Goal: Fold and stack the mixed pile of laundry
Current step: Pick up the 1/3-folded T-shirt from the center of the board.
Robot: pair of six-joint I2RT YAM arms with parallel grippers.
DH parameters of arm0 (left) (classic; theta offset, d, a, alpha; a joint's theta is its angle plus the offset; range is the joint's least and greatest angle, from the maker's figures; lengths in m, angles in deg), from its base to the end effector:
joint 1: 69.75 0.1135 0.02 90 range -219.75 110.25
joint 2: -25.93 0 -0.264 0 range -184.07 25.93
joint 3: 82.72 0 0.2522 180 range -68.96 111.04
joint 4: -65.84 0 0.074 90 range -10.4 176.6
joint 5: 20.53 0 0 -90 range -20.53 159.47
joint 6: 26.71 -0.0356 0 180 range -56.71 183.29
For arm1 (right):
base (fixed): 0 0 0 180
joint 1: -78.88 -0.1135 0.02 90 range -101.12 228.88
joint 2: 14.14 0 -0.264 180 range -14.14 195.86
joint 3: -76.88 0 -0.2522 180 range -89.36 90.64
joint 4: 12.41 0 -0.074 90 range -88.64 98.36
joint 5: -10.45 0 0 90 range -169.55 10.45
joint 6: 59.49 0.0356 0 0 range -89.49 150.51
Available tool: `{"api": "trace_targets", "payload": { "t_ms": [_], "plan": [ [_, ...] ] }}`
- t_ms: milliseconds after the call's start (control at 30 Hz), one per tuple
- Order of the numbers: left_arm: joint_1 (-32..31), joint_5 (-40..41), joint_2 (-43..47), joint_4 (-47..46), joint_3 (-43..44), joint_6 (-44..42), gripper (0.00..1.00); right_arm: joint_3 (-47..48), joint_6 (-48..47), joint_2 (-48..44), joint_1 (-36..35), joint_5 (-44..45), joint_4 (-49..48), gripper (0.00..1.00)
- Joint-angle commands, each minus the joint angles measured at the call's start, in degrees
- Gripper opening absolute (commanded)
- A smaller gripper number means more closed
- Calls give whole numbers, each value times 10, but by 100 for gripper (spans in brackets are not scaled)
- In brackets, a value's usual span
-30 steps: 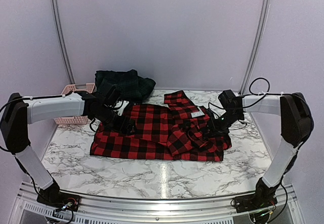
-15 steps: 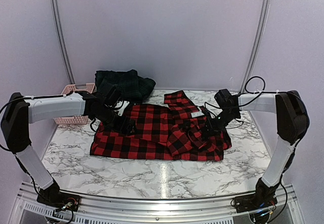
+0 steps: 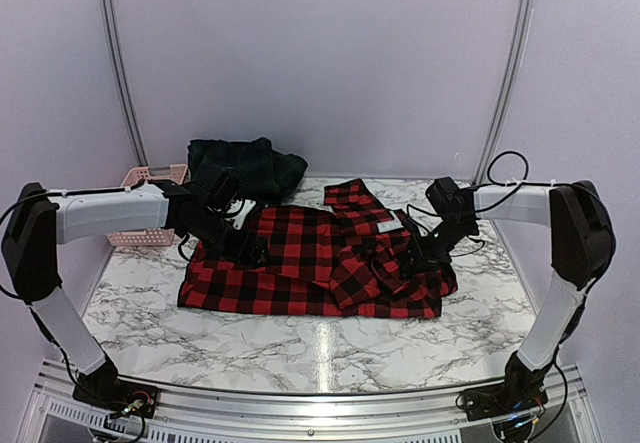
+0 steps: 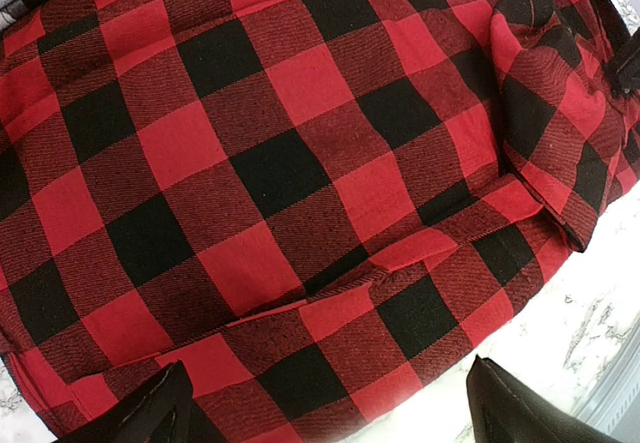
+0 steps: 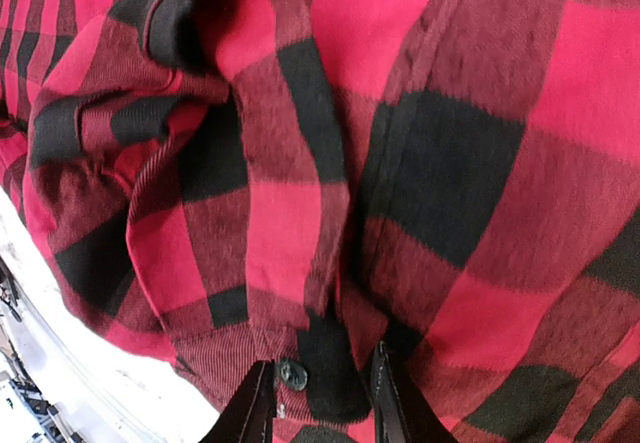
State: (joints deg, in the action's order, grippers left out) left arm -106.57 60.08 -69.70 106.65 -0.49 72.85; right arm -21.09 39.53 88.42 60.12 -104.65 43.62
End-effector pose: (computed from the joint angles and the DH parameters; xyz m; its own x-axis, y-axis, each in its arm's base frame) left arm 0.2807 -0.2174 0.2293 -0.7512 0.3577 -0.5547 0.5505 0.8032 -0.2276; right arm 0.3155 0.1231 0.1794 -0.9699 -0.1795 -0.1649 -0.2355 0.8646 0.4439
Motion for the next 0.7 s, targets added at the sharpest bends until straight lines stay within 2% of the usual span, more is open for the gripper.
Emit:
{"api": "trace_targets", "payload": {
  "t_ms": [0, 200, 400, 667],
  "plan": [
    [1, -3, -10, 5, 11, -8, 99, -43, 21, -33, -5, -11, -2, 29],
    [1, -8, -18, 5, 21, -13, 99, -82, 43, -30, -5, -22, -34, 29],
    [1, -8, -19, 6, 22, -15, 99, -71, 55, -7, -6, -39, -59, 30],
    [2, 1, -13, 9, 16, -18, 99, -19, 49, 0, -6, -50, -50, 10]
  ]
}}
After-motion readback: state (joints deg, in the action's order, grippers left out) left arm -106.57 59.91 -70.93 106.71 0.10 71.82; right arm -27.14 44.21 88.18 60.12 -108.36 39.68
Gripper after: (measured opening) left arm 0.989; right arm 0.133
